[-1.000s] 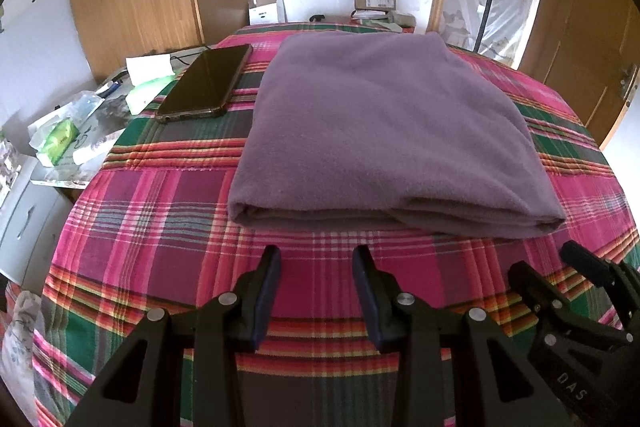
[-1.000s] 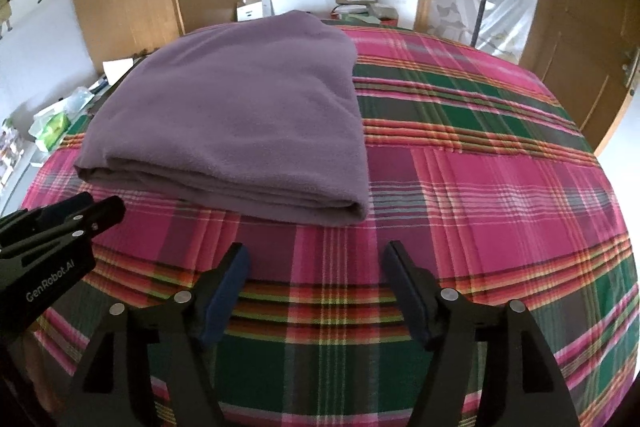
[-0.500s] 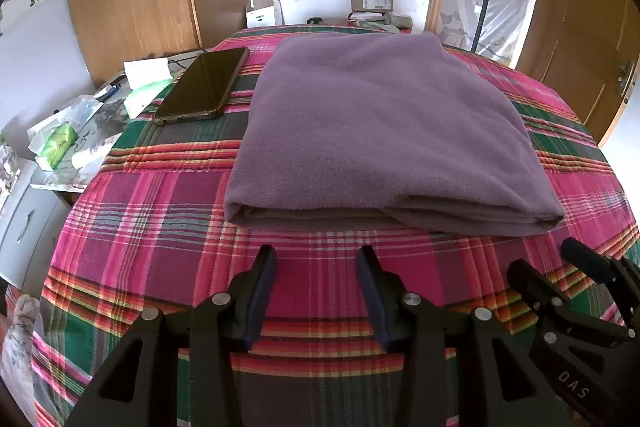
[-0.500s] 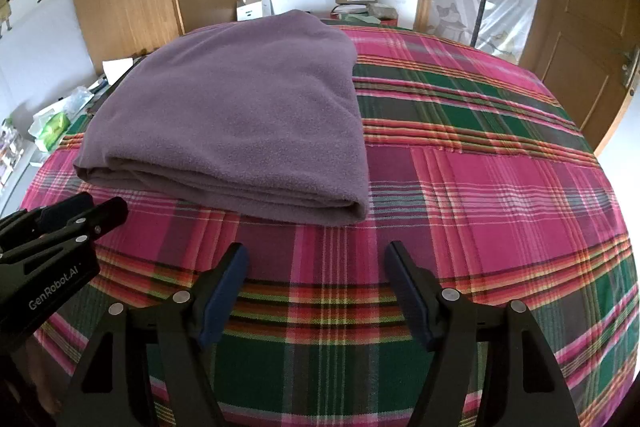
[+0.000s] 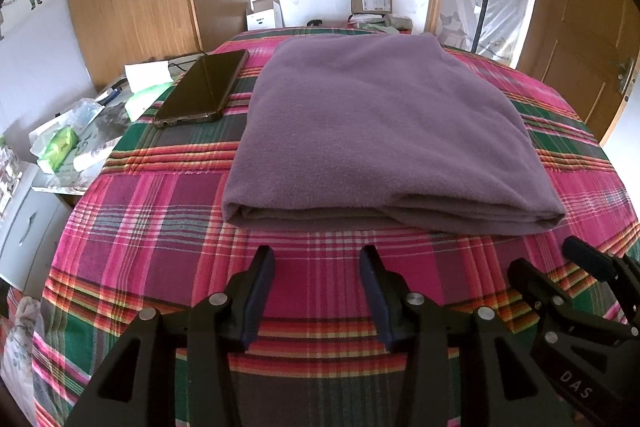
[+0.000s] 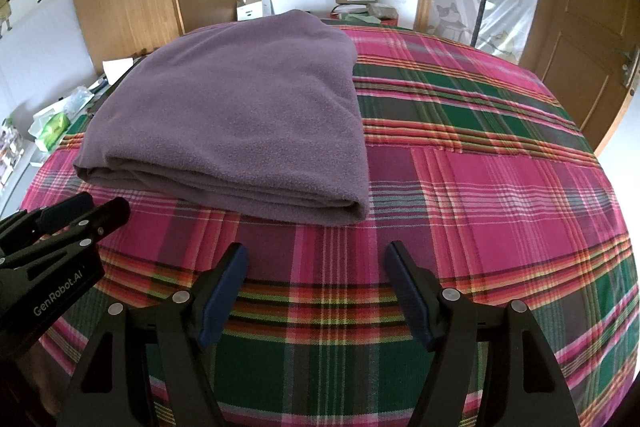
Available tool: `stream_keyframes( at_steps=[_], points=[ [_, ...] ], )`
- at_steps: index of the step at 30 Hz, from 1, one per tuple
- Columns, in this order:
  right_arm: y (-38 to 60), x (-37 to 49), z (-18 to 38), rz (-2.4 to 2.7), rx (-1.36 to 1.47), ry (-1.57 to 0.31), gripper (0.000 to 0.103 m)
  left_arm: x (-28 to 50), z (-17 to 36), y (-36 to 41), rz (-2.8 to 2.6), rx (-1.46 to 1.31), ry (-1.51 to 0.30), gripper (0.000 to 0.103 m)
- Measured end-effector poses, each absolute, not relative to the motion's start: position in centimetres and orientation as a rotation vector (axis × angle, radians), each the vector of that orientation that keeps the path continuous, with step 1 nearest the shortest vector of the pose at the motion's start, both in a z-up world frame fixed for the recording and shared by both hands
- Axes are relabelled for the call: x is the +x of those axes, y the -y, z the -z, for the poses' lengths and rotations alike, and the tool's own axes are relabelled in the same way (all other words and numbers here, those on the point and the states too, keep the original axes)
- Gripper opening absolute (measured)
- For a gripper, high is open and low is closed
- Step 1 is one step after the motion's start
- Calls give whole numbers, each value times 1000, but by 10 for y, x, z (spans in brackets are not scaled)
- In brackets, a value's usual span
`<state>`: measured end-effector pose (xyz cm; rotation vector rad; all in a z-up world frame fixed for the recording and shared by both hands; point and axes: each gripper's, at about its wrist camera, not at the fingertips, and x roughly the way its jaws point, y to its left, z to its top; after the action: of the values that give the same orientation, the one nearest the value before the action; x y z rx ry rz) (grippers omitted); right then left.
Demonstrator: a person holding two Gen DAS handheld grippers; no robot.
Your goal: Fold clothes
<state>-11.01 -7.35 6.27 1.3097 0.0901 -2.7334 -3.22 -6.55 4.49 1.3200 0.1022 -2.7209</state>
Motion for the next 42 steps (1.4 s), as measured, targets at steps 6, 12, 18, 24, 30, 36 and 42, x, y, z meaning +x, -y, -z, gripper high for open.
stream_keyframes(
  at_steps=[6,12,18,24,30,36,42],
  points=[
    [73,-110,-63,2733,1310,-89,73,-32,-44,66,2726,1315,-100,45],
    [73,-110,-63,2733,1309,-89,73,-32,-44,66,2729,1306,-98,46],
    [74,-110,-62,2734,1309,-89,73,-32,-44,66,2736,1304,-99,48],
    [74,-110,-62,2734,1309,-89,73,-31,-43,66,2741,1296,-94,48],
    [74,-110,-62,2734,1309,-88,73,-31,-43,66,2742,1294,-92,49],
    [74,-110,-62,2734,1309,-88,73,-31,-43,65,2745,1295,-93,49],
    [74,-110,-62,2734,1309,-88,73,-31,-43,64,2746,1296,-92,51]
  ],
)
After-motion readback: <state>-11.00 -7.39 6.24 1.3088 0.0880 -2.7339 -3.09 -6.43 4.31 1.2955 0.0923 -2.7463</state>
